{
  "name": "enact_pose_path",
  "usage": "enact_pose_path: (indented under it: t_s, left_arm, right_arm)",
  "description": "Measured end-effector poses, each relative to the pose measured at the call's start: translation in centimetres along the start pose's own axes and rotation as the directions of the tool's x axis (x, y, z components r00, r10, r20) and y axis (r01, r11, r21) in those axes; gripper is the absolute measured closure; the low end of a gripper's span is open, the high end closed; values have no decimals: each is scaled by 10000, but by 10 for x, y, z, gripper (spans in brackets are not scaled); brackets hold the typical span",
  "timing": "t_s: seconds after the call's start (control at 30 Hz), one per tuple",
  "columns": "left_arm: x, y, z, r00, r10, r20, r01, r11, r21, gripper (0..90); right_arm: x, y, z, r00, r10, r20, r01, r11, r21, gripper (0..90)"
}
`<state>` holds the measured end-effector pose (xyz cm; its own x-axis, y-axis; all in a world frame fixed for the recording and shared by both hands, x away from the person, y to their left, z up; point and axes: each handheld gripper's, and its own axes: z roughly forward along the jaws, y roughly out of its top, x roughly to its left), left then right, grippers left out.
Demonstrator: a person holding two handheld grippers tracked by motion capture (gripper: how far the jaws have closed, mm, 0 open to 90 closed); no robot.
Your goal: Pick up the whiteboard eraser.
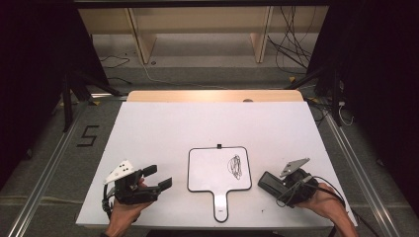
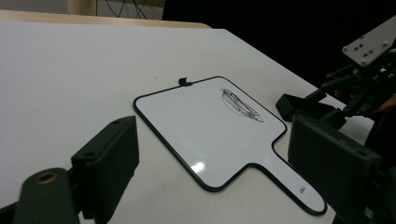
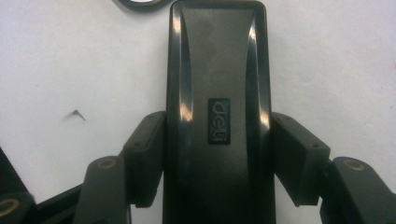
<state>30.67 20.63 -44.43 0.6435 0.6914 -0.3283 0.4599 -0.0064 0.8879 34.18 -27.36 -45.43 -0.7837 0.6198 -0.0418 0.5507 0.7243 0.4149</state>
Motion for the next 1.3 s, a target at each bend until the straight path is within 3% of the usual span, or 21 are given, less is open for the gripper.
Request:
enact_pose_path:
  t_s: [0.3,0.47,0.77,1.03,1.3]
  left_arm:
    - [0,0,0,10000,-18,7,18,10000,-14,158]
    - [1,0,-1,10000,-30,4,30,10000,-31,159]
    - [1,0,-1,10000,-81,2,81,9999,-86,159]
    - [1,0,-1,9999,-126,-12,126,9998,-125,159]
    - [1,0,-1,9999,-139,-9,138,9998,-128,160]
  right_arm:
    - [6,3,-1,9981,-483,372,478,9988,145,415]
    - [7,4,-7,9988,-417,267,425,9986,-306,416]
    - [5,10,-11,9996,133,269,-106,9951,-984,416]
    - [2,27,-5,9961,808,345,-741,9834,-1655,416]
    - [4,41,1,9965,809,197,-764,9824,-1702,416]
